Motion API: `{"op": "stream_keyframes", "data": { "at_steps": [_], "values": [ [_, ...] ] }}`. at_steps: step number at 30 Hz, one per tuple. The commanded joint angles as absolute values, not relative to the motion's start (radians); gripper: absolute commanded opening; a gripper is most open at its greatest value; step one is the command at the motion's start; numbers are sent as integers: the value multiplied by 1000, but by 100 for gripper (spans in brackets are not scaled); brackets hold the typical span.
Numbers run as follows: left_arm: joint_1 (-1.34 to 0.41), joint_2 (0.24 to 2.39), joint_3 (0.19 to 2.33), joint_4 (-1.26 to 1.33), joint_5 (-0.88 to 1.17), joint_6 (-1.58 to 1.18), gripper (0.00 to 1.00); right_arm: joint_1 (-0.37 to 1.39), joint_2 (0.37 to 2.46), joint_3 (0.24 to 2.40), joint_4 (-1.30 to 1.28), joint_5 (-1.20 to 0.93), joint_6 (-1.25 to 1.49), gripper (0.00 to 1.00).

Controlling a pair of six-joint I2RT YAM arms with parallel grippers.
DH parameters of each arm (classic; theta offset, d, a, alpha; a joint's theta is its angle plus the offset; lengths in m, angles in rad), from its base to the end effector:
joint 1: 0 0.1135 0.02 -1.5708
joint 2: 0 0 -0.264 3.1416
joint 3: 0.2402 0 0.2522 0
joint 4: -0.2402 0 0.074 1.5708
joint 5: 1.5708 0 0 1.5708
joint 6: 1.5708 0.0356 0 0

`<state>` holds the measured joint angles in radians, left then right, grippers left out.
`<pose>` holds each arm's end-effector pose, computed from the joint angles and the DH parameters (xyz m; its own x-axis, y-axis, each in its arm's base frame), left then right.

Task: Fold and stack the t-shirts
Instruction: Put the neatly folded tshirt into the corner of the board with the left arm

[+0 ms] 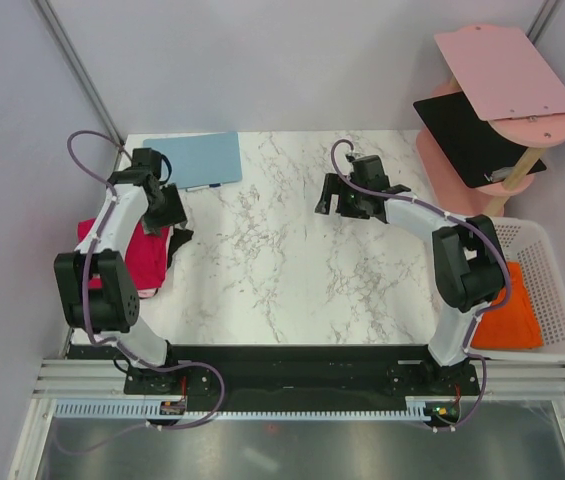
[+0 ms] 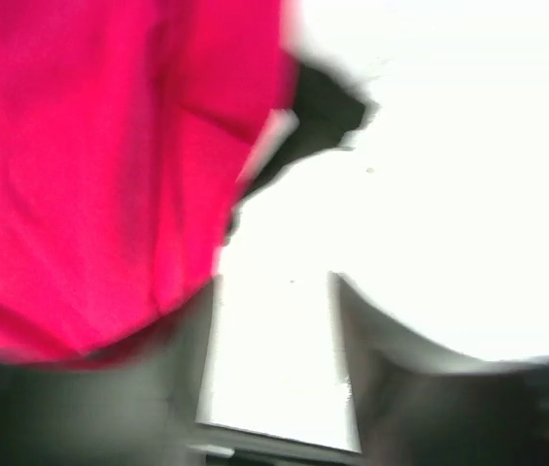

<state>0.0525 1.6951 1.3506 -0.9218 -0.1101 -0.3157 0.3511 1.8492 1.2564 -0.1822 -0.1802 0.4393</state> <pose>0.3357 0.0216 0.2449 -0.8792 -0.3552 -0.3175 -0.3766 0.9263 0.0065 0.3801 0.1460 0.2040 -0.7897 0.1564 -0.5933 -0.1356 0.8986 0.4173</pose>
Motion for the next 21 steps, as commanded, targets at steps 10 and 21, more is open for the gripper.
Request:
{"op": "stream_keyframes", "data": {
  "at_steps": [10,21],
  "values": [
    [-169,1494,1416,-727,25,-230,100,321,1764,1241,-210,-64,367,98],
    [-305,1658,1451,-658,11,-229,100,275,1763,1209,-222,-51,348,98]
  ]
}}
